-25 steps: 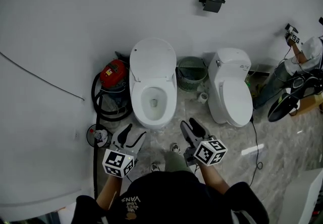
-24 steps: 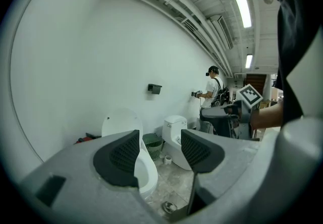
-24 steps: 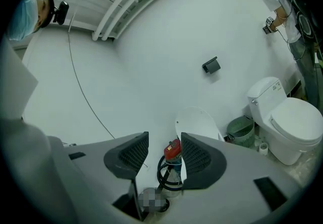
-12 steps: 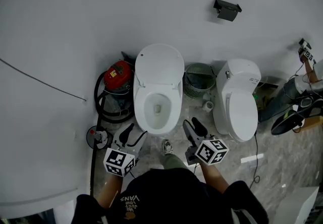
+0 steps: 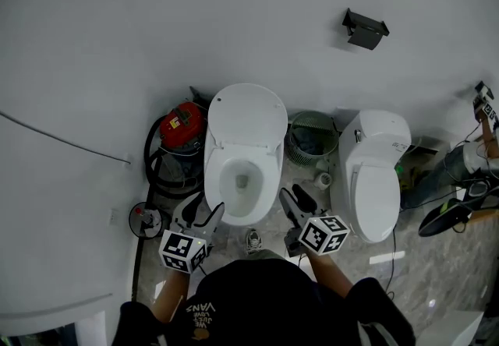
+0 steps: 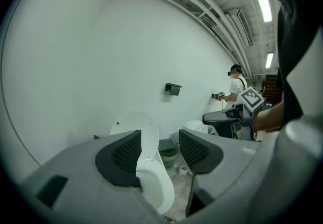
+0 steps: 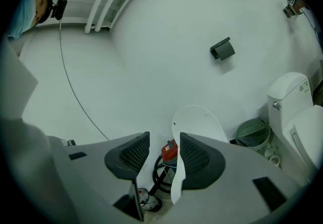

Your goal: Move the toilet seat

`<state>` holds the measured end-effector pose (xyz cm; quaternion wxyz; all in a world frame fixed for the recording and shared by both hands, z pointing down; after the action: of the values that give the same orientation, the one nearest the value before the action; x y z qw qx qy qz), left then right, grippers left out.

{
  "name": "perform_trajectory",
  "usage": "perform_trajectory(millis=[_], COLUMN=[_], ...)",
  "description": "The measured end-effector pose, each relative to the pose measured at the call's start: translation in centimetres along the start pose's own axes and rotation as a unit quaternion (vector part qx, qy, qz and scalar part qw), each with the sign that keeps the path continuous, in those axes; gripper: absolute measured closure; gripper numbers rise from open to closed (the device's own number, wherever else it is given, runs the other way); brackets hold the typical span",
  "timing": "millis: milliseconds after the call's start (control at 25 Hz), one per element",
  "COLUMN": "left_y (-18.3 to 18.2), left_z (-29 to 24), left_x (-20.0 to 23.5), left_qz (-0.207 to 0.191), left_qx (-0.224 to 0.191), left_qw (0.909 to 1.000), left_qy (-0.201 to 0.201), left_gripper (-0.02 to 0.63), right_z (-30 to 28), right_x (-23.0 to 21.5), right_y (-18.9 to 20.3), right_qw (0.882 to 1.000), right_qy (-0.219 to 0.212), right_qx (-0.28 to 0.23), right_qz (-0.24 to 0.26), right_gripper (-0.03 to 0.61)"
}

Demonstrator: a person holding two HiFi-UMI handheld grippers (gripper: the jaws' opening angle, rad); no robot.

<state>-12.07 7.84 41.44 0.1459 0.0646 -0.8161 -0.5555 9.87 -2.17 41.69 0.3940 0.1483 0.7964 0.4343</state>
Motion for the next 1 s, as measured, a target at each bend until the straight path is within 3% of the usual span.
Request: perform_trajectory(millis=[280, 480, 1000], left_y=[0.7, 0.7, 2.9], left_z=[-4.0, -6.4, -9.2], left_x=[0.6, 1.0, 7.1], left_qz=[0.021, 0.033, 0.022], left_qx=[0.020, 0.005, 0.072], left_qw=[0.9994, 0.9994, 0.9958], left_qy=[-0.017, -0.006, 0.052], left_gripper=[0.385, 0.385, 0.385], right_z=[-2.3, -2.9, -4.5], right_x=[-3.2, -4.8, -6.5], right_y=[-0.9, -0.3, 3.2], right_qw=[1.000, 0.999, 0.991], right_qy=[-0.008, 0.005, 0.116], right_qx=[0.023, 0.029, 0.009], right_qz=[-0.004, -0.015, -0.071], right_gripper=[0.409, 0.411, 0.425])
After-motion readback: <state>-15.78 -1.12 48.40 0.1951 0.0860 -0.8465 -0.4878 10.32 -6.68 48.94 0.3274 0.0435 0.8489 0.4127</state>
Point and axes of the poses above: the fingertips, and each gripper's own axes: z backward along the fingers, x to its left, y out of its underside, the point moved 4 cm from there along z, backward along the fingers, and after that the axes turned 4 degrees about x, right-handed, at the moved point
